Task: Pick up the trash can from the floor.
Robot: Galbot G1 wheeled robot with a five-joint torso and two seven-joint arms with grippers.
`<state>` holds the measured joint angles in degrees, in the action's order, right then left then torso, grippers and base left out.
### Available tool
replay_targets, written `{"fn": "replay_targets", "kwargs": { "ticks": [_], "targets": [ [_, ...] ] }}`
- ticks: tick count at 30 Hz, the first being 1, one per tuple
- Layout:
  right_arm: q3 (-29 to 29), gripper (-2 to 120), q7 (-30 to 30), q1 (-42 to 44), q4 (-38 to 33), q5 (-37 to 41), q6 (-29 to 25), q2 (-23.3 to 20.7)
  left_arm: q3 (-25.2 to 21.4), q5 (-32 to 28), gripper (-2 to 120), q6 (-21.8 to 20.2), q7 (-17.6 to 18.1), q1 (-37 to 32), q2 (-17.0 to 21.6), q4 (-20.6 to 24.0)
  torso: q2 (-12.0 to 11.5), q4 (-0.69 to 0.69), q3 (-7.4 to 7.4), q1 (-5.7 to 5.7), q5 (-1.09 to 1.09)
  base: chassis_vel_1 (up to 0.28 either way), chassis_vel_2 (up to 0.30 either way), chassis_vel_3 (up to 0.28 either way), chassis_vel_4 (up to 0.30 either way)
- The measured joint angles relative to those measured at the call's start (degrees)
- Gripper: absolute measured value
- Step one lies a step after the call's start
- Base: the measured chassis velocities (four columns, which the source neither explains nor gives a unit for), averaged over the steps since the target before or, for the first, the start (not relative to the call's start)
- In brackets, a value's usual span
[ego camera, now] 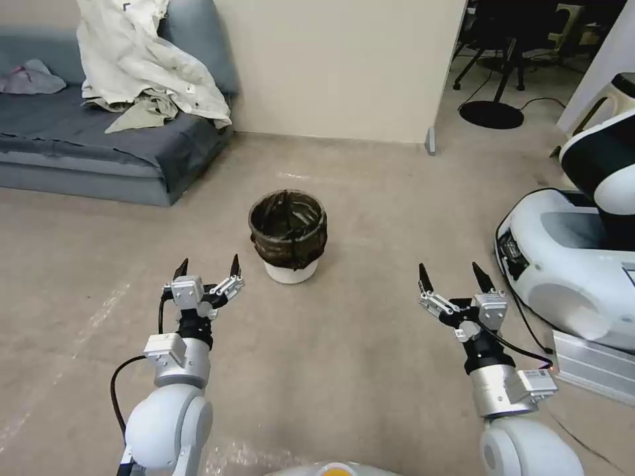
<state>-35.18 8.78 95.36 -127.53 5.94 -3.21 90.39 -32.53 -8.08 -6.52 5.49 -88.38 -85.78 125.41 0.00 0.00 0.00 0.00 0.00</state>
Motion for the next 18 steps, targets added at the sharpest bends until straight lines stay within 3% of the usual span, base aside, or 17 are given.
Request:
{"fn": "replay_targets", "kwargs": {
  "ticks": [18],
  "targets": [
    [0.3, 100, 0.23, 0.62, -0.18, -0.01, -0.45, 0.07, -0.33, -0.38, 100, -1.09, 0.03, 1.21, 0.49, -0.62, 0.0, 0.01, 0.0, 0.0, 0.01, -0.16, 0.159, 0.168, -0.163]
  ]
}}
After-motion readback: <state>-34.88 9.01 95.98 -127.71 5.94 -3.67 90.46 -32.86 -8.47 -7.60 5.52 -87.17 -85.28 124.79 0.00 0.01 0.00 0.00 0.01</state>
